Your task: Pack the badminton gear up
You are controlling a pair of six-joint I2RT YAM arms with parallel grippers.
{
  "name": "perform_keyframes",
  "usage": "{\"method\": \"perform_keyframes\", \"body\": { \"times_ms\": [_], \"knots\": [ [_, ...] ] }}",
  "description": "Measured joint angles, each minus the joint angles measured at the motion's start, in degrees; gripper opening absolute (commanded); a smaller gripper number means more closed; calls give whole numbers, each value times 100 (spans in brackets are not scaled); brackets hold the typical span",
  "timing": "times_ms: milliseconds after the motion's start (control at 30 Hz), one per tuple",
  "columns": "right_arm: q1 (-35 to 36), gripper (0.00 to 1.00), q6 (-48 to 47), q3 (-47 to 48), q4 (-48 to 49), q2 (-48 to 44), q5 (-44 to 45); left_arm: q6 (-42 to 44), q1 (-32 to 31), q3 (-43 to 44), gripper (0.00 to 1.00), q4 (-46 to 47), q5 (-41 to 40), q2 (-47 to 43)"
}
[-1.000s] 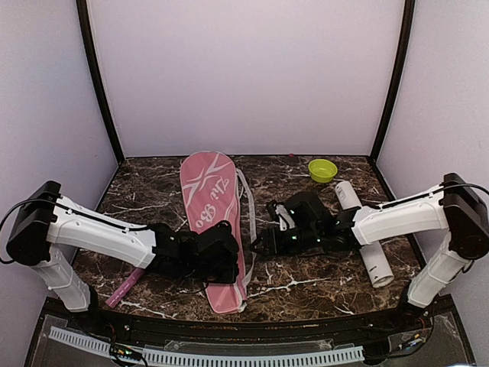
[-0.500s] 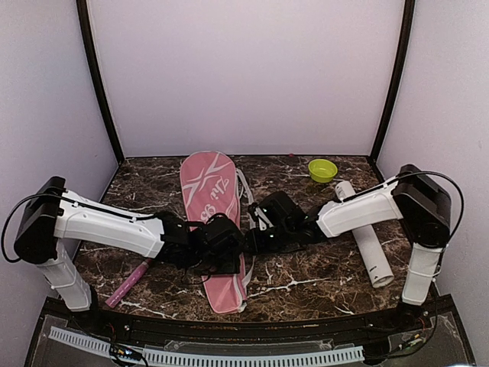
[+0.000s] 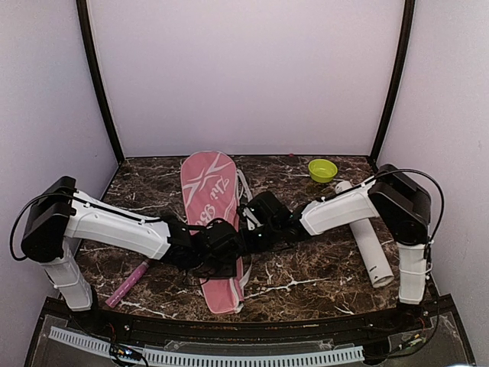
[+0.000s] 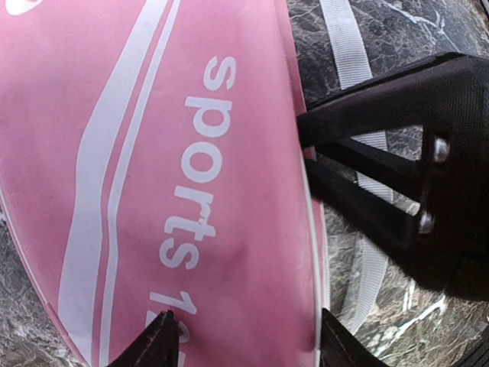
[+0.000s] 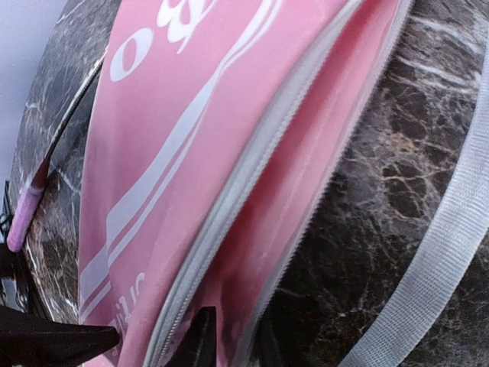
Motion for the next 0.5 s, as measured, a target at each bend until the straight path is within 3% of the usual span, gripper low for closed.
{"method": "perform_keyframes", "body": {
  "times_ms": [67, 267, 500],
  "knots": [
    [-2, 0, 33, 0, -4, 28, -31, -4, 11, -66, 60, 2, 15, 2],
    [0, 0, 35, -79, 20, -39, -50, -22, 17, -92, 58, -92, -9, 31],
    [0, 0, 31, -511, 57, -643, 59, -46, 0, 26, 49, -350, -26, 140]
  ]
}}
